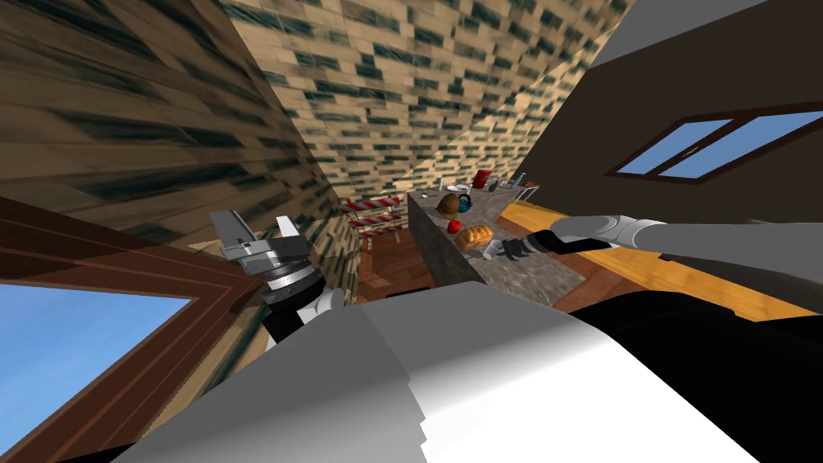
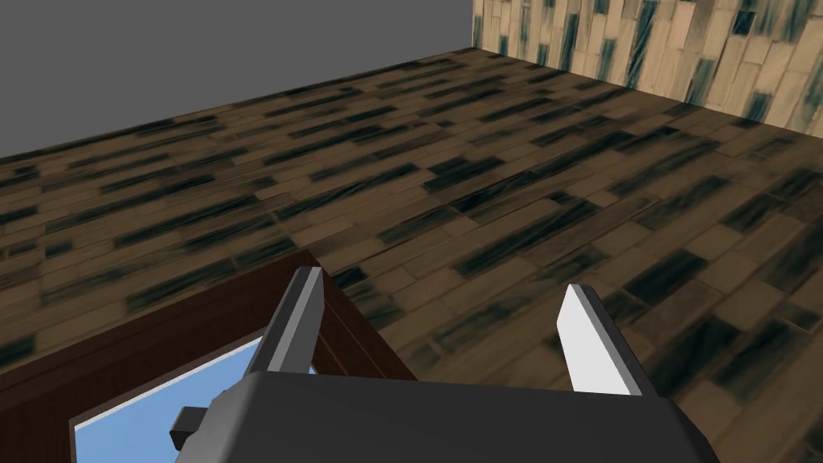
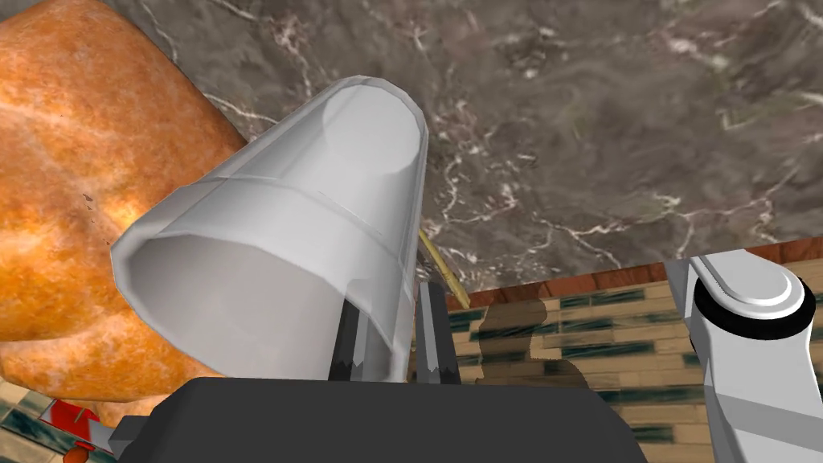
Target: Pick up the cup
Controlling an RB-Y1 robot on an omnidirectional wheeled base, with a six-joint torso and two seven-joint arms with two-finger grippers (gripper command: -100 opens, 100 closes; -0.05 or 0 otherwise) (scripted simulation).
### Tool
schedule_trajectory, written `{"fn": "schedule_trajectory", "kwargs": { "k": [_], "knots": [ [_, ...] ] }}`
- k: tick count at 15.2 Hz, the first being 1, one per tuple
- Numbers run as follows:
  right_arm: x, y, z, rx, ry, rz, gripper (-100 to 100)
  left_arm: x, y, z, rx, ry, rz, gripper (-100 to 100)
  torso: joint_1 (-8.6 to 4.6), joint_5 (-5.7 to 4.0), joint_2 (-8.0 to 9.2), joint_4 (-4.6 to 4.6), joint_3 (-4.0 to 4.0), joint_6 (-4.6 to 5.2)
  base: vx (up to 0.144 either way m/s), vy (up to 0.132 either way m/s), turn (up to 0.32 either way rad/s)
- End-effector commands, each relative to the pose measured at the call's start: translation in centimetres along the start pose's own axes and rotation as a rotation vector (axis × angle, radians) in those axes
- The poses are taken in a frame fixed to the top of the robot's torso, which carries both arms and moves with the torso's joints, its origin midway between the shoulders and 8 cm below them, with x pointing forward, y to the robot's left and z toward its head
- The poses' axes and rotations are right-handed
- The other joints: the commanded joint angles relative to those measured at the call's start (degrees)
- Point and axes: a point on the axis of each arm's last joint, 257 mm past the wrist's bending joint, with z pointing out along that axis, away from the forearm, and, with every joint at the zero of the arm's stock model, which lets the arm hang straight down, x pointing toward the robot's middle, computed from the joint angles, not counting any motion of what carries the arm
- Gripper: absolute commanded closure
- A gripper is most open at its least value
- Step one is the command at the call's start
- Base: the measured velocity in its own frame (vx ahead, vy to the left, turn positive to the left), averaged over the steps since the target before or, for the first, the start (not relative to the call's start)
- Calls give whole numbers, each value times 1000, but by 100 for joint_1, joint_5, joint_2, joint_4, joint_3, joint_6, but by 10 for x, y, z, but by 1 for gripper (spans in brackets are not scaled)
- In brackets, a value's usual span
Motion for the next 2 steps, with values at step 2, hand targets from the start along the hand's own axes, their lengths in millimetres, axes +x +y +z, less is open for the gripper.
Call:
{"fn": "schedule_trajectory", "kwargs": {
  "k": [2],
  "knots": [
    [-3,-2,-2,-1,0,-4,100,0,0,0,0,0,0,0,0,0,3,1,2,0,-18,-10,-48]
  ]
}}
